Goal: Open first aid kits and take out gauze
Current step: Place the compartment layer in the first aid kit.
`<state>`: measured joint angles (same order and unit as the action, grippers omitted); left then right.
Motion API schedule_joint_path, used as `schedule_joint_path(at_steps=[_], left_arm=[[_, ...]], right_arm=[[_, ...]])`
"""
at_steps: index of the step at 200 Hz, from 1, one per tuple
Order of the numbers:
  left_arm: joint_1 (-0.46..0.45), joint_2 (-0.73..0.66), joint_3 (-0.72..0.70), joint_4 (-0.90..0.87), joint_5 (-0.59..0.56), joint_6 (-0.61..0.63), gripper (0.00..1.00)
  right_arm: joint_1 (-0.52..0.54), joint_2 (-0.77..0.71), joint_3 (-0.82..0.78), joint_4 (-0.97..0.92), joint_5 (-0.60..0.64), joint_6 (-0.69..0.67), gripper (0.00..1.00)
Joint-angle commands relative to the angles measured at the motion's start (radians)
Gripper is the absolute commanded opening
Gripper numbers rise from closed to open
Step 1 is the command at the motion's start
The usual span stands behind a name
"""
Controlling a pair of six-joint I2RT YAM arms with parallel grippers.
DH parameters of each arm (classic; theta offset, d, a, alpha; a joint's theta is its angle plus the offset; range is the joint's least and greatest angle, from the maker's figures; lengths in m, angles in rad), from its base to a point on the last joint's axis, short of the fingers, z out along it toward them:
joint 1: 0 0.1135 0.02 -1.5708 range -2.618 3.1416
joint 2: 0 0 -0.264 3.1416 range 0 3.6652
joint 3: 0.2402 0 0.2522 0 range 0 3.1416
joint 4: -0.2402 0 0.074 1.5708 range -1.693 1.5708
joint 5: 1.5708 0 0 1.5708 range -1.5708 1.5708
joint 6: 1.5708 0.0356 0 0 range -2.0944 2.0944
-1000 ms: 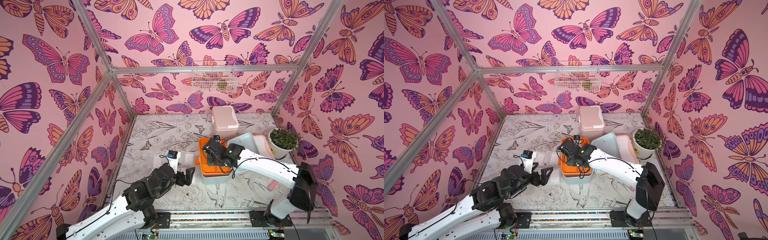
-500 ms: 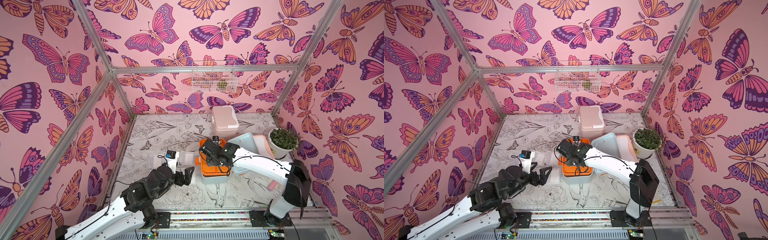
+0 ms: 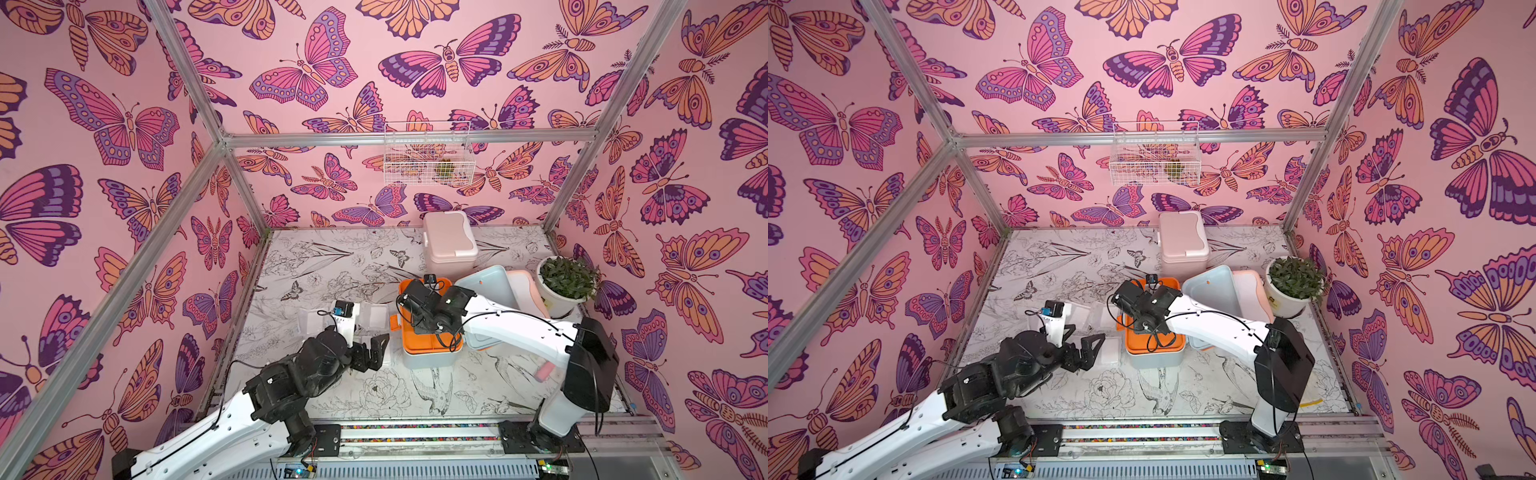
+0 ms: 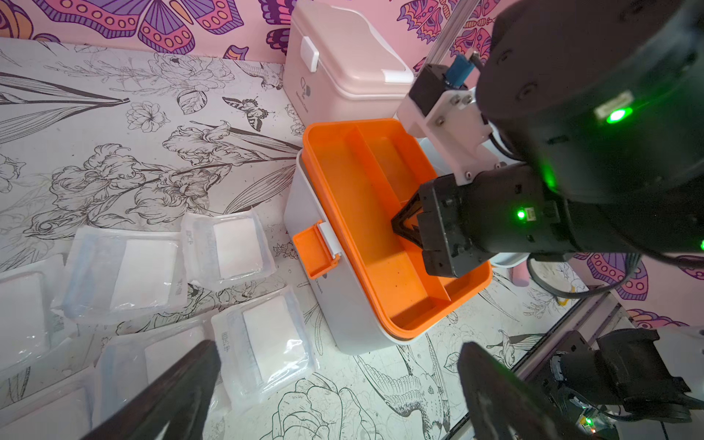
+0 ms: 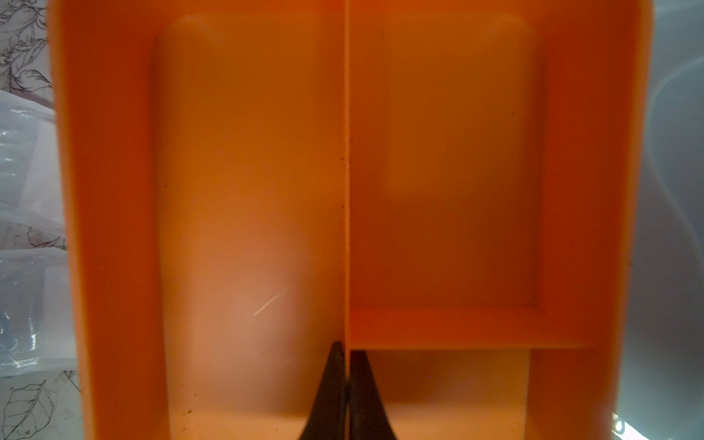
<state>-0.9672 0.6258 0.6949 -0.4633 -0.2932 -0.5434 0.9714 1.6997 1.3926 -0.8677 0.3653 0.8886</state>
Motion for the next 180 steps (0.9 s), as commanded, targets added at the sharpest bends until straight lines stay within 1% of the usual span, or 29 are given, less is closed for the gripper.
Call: schedule_joint_path(at_steps=[1,73,110,138,180], left_arm=[[0.007,0.002,-0.016,0.017,-0.017,-0.004,1.0],[0.011,0.014,-0.021,0.026,-0.012,-0.005,1.0],[0.012,0.009,-0.026,0.031,-0.014,-0.005,1.0],[0.015,0.008,-0.029,0.031,-0.009,-0.006,1.0],[0.02,0.002,-0.034,0.032,-0.003,-0.008,1.0]], right_arm=[[0.007,0.006,-0.022,-0.027,-0.022,-0.009,0.0],[0.006,-0.034,0.044,-0.102,0.0,-0.044,0.0],[0.007,-0.027,0.025,-0.072,-0.038,-0.047,0.0],[0.006,0.015,0.027,-0.092,-0.045,-0.036,0.0],[0.006,0.002,0.027,-0.096,-0.043,-0.031,0.0]])
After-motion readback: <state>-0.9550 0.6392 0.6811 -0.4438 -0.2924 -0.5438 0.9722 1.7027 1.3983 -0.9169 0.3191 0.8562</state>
